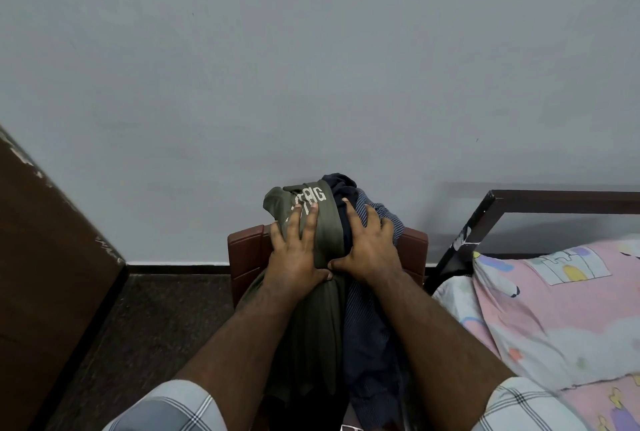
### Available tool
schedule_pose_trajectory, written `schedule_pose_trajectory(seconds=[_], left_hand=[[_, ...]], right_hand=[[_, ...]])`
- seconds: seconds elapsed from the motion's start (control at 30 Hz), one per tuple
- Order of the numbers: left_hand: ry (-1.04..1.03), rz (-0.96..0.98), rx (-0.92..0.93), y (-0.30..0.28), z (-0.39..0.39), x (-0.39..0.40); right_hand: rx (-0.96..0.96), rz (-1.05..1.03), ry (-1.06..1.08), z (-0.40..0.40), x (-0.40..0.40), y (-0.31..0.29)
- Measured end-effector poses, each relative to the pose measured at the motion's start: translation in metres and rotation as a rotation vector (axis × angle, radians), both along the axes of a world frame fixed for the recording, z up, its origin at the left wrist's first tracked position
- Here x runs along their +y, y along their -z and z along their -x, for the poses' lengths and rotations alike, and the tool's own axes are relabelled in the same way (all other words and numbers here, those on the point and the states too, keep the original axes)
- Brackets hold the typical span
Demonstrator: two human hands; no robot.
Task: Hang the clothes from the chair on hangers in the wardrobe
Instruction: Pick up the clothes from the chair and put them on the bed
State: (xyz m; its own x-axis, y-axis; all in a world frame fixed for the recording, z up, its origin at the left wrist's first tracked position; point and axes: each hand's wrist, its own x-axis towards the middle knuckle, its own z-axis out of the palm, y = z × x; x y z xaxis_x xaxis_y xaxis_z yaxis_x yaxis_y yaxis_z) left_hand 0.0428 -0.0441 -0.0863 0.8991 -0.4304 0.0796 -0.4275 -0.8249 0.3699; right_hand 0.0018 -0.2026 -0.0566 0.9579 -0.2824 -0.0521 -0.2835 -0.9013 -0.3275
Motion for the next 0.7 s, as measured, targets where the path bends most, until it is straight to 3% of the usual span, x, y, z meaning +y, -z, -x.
schedule_pose_trajectory(seconds=[0.37,0.7], left_hand=[[-0.042,0.154,-0.058,0.000,0.012,-0.020],[-0.006,0.096,-0.031,0.007,0.015,-0.011]], right_hand=[[-0.153,-0.045,-0.022,0.008,0.003,-0.002],[-0.062,-0.068,0.033,0.012,0.010,0.014]])
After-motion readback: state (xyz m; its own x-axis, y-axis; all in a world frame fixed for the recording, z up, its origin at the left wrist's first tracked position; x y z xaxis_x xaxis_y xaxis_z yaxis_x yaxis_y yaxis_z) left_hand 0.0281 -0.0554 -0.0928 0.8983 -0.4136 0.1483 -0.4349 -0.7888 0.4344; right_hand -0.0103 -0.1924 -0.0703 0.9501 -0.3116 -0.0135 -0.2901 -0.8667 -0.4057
